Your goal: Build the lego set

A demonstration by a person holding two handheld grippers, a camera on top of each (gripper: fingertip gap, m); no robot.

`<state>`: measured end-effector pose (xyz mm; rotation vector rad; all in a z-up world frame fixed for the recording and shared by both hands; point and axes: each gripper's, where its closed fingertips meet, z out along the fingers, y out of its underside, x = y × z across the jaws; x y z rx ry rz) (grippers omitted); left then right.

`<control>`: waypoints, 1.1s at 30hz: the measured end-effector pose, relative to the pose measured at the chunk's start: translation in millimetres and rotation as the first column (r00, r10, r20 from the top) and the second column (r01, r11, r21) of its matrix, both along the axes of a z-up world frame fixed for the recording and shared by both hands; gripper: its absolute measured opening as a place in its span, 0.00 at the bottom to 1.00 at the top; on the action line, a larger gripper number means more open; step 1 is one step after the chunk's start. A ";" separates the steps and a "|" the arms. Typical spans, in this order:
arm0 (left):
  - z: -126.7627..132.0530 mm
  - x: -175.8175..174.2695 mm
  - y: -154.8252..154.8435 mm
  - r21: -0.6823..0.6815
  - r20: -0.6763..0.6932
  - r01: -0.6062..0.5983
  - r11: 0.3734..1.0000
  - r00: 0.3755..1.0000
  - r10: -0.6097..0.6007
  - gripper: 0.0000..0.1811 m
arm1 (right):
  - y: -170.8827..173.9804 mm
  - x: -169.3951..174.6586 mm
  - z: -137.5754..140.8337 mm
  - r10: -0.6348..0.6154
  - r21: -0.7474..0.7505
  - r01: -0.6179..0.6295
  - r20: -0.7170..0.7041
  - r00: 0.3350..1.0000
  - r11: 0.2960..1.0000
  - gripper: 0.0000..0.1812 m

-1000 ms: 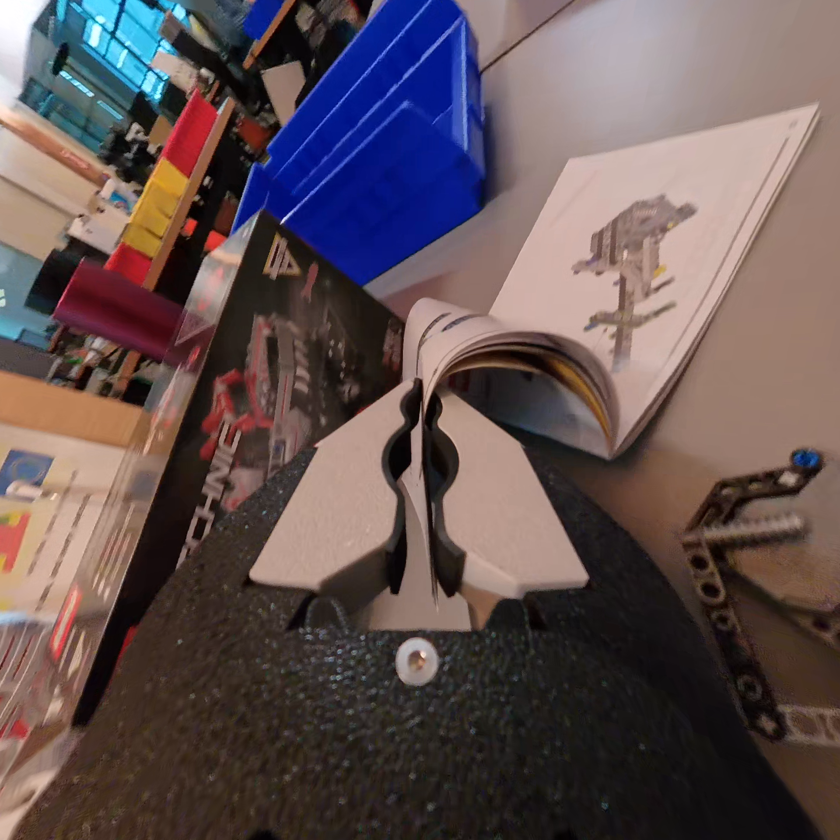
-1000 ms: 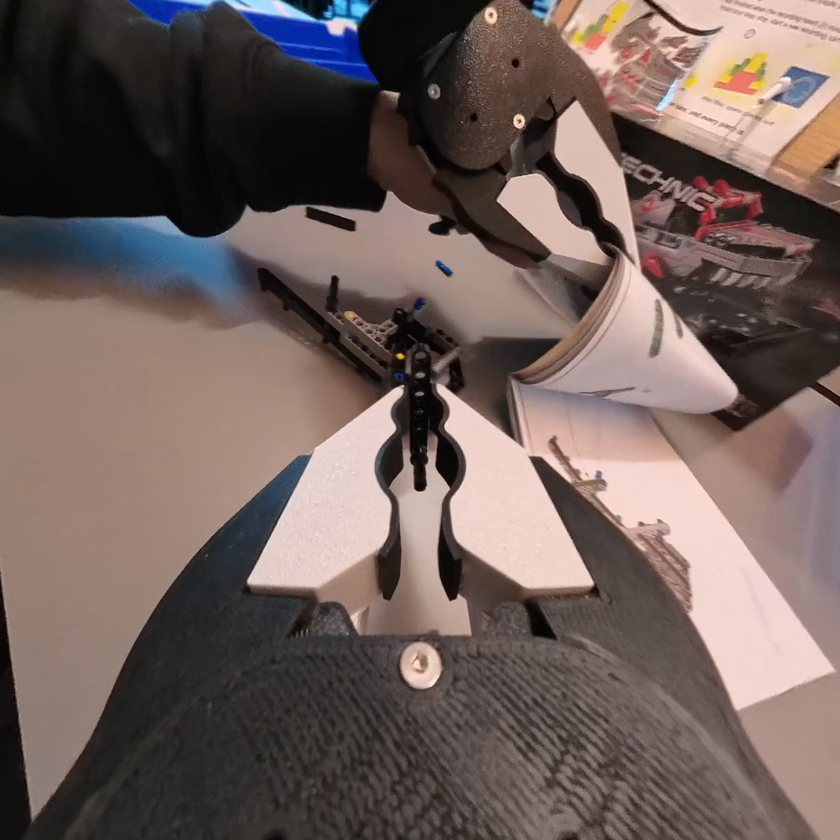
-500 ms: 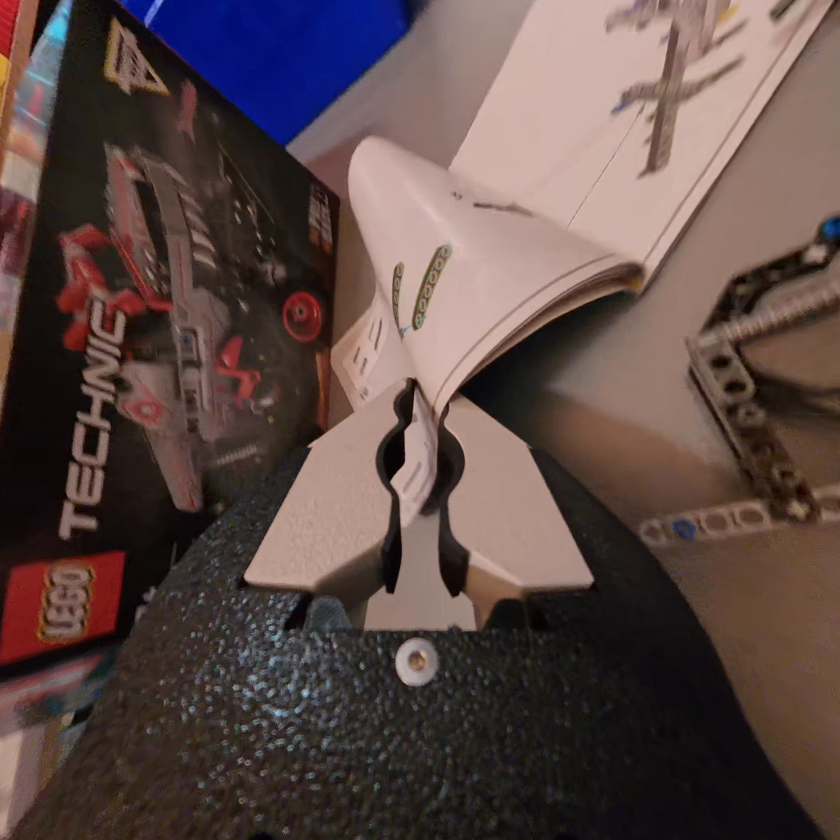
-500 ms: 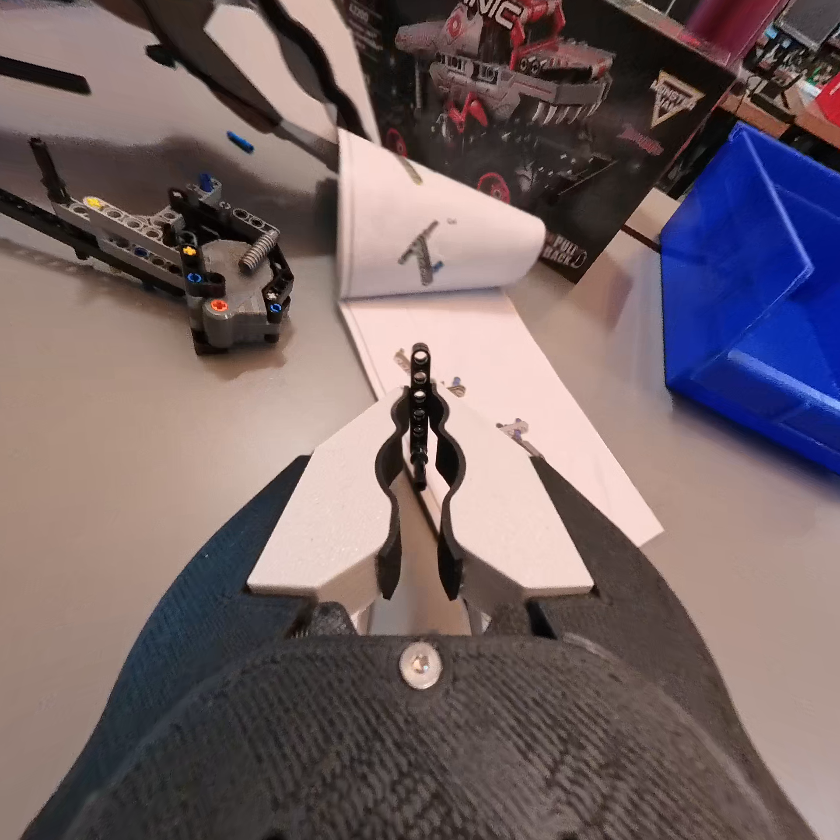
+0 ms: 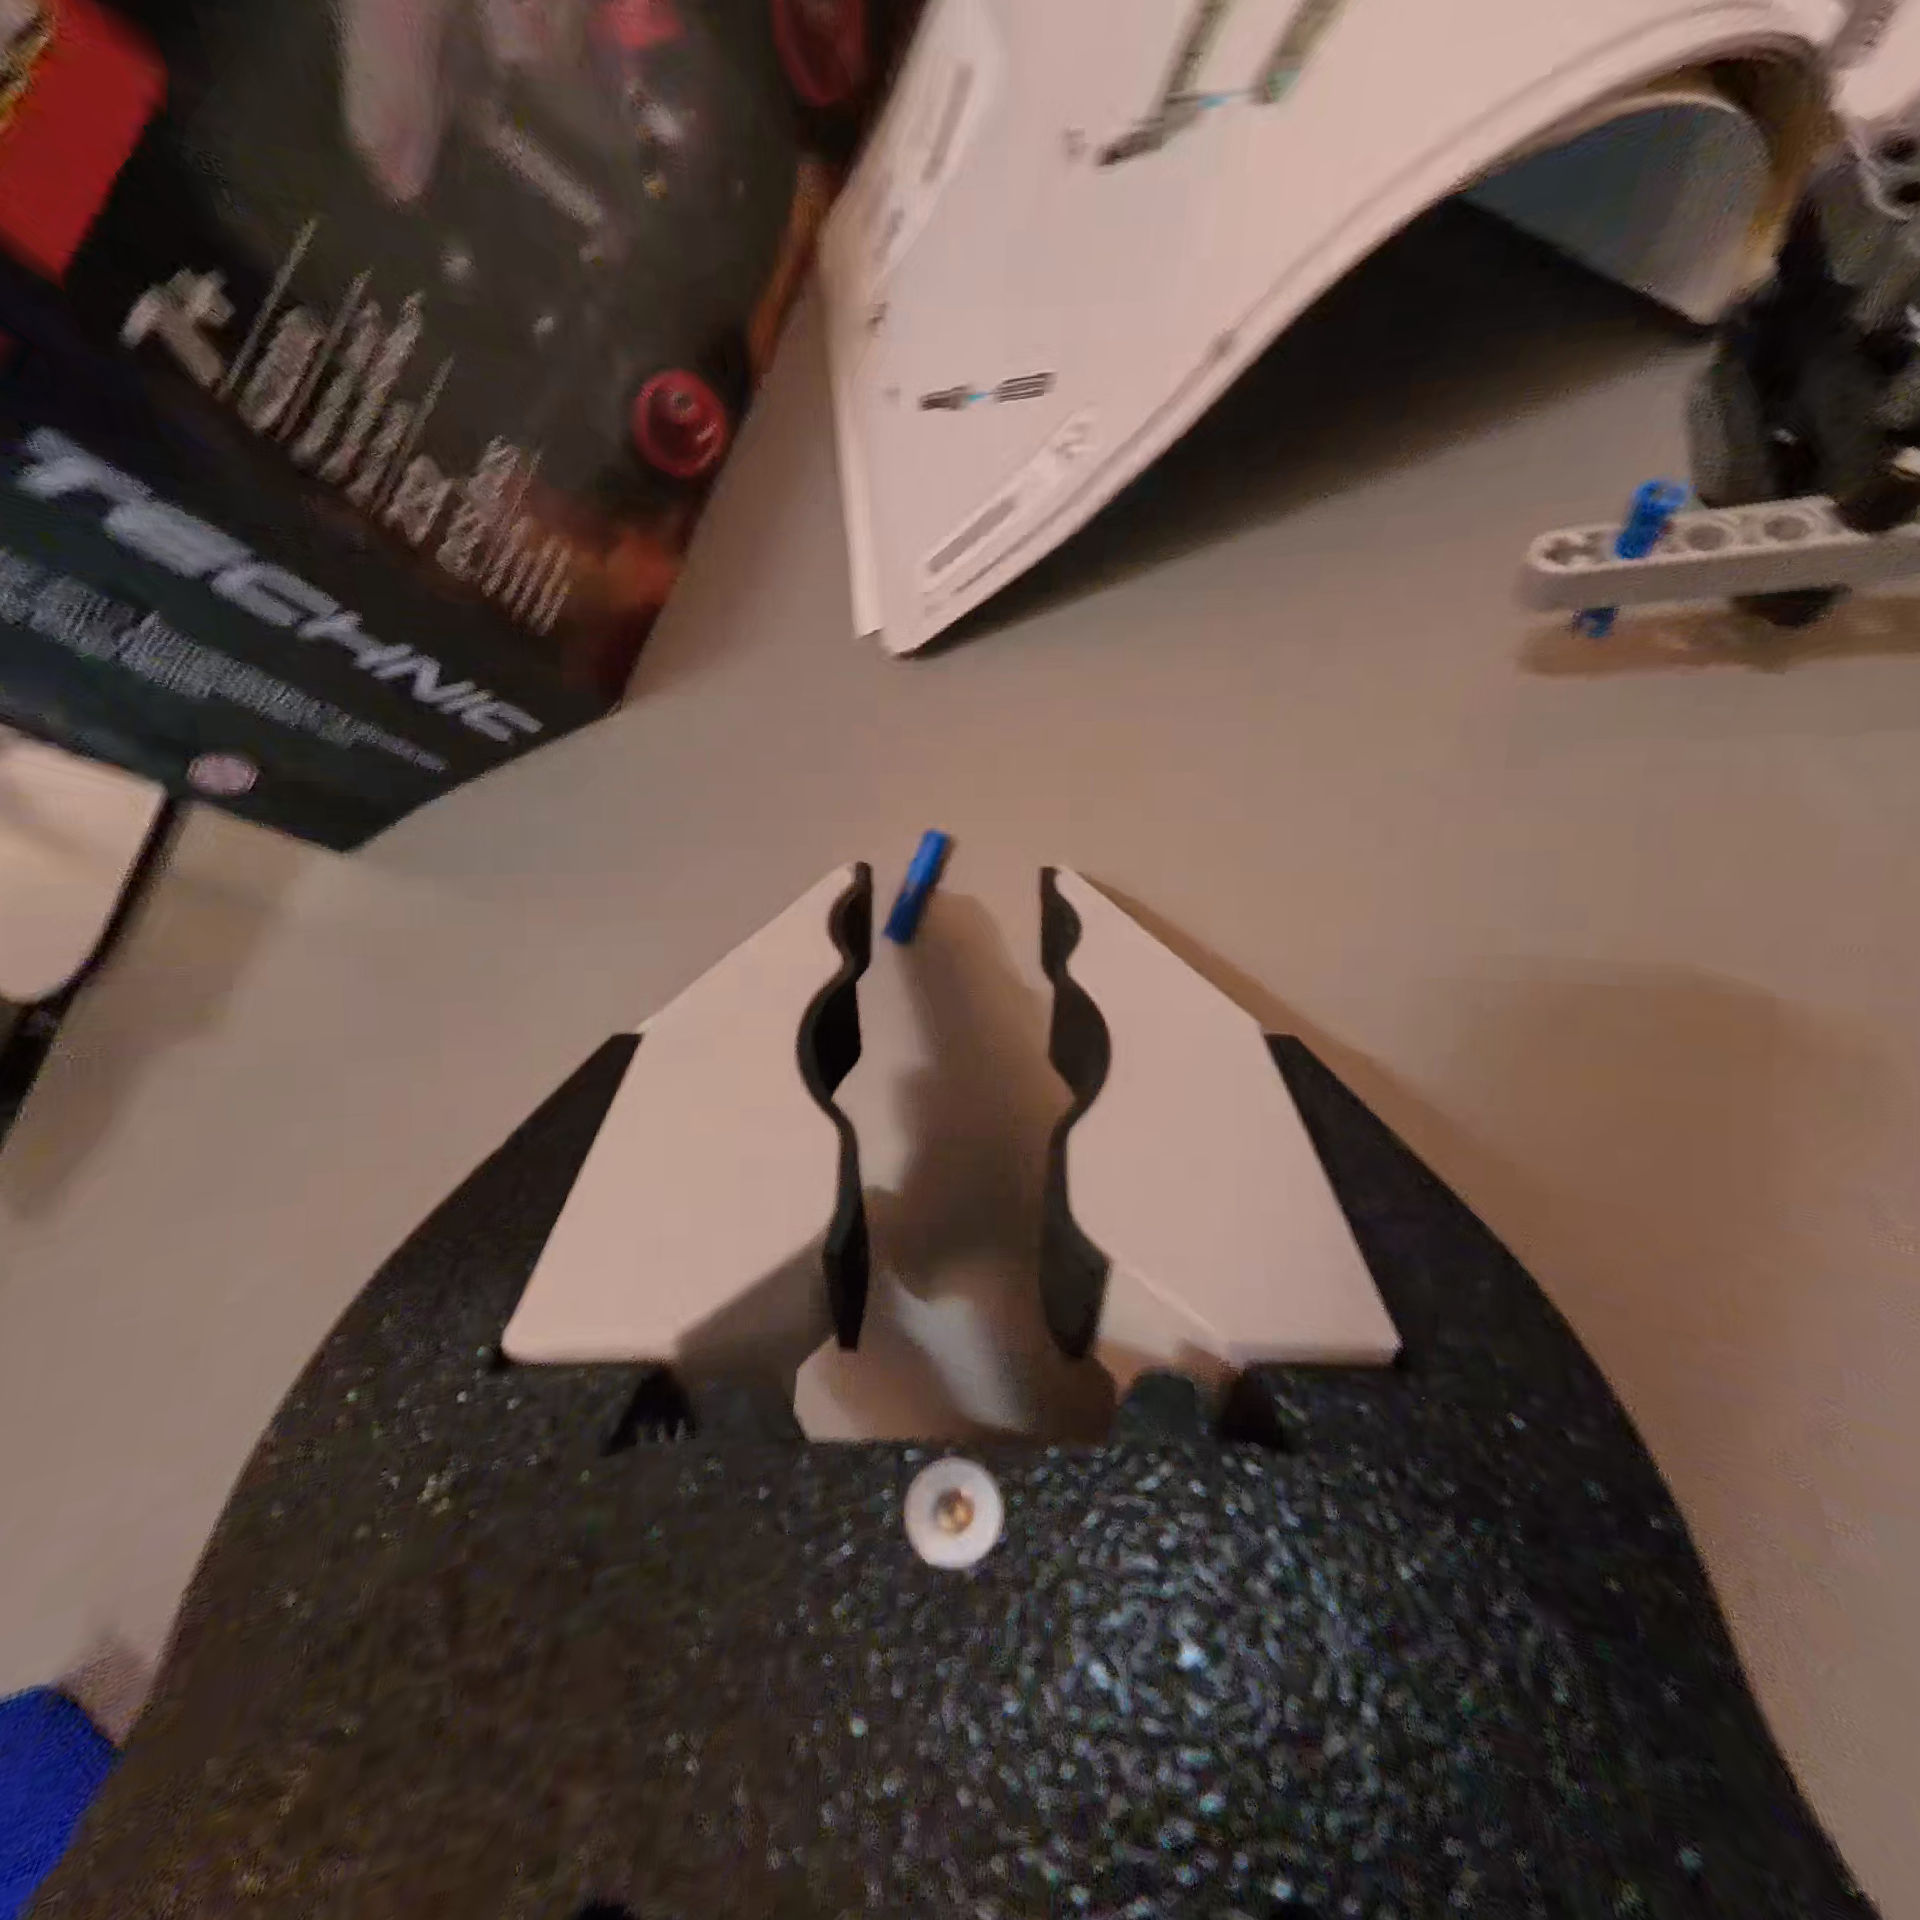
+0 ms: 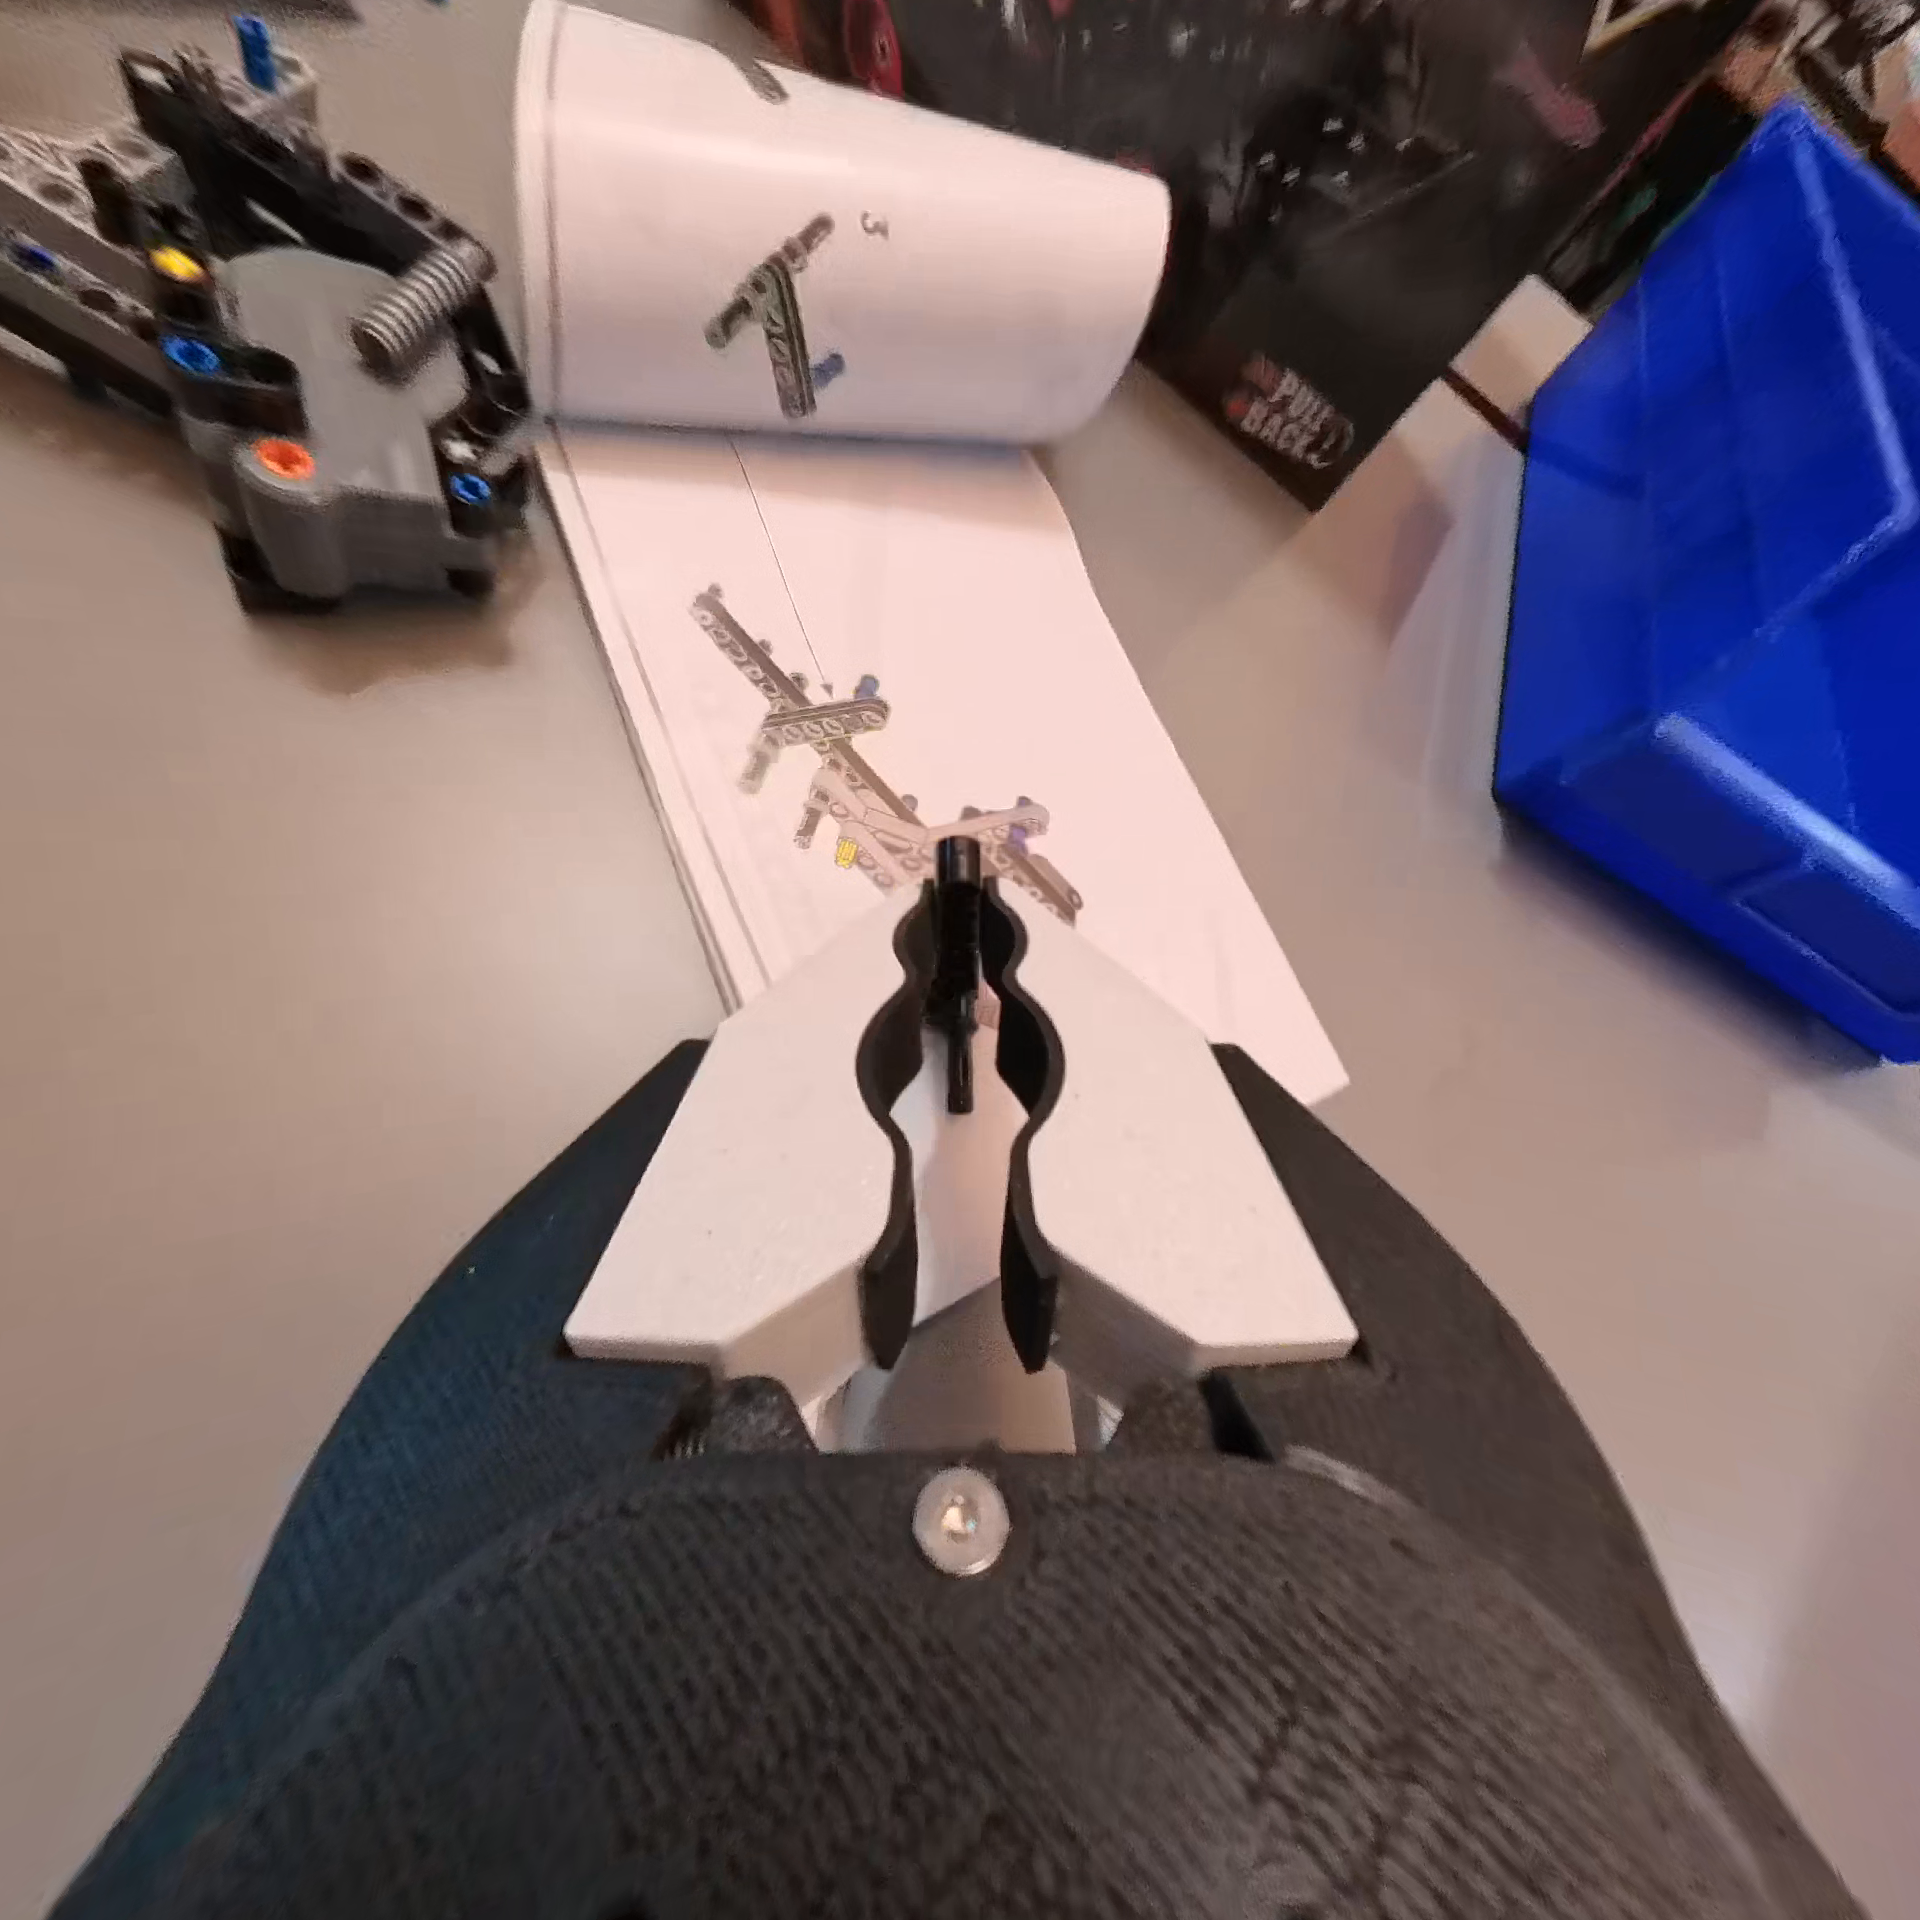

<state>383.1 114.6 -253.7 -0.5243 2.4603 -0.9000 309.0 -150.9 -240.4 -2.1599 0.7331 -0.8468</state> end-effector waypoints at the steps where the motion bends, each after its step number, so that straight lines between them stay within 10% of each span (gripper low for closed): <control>1: 1.9 3.9 5.3 -0.028 -0.018 -0.032 0.999 0.999 0.032 0.17 | -6.1 2.4 0.0 -0.014 -0.011 0.014 0.009 1.000 1.000 0.03; 11: -6.3 7.7 3.4 -0.121 -0.213 -0.095 0.988 0.975 0.067 0.01 | -56.8 51.3 4.8 -0.137 -0.139 0.148 0.086 0.987 0.979 0.03; 17: -3.4 -12.9 2.4 -0.102 -0.148 -0.012 0.995 0.989 -0.004 0.01 | -13.7 14.4 47.9 -0.002 0.273 0.009 -0.025 1.000 0.962 0.02; 23: 11.4 -40.3 -14.3 -0.200 -0.191 0.104 0.974 0.971 -0.142 0.01 | -17.3 23.1 0.7 0.010 0.051 -0.004 -0.120 0.993 0.999 0.03; 33: -6.0 -59.5 -10.4 -0.143 -0.229 0.139 0.980 0.959 -0.169 0.01 | -43.8 54.0 9.0 -0.066 0.048 0.066 0.003 0.998 0.997 0.03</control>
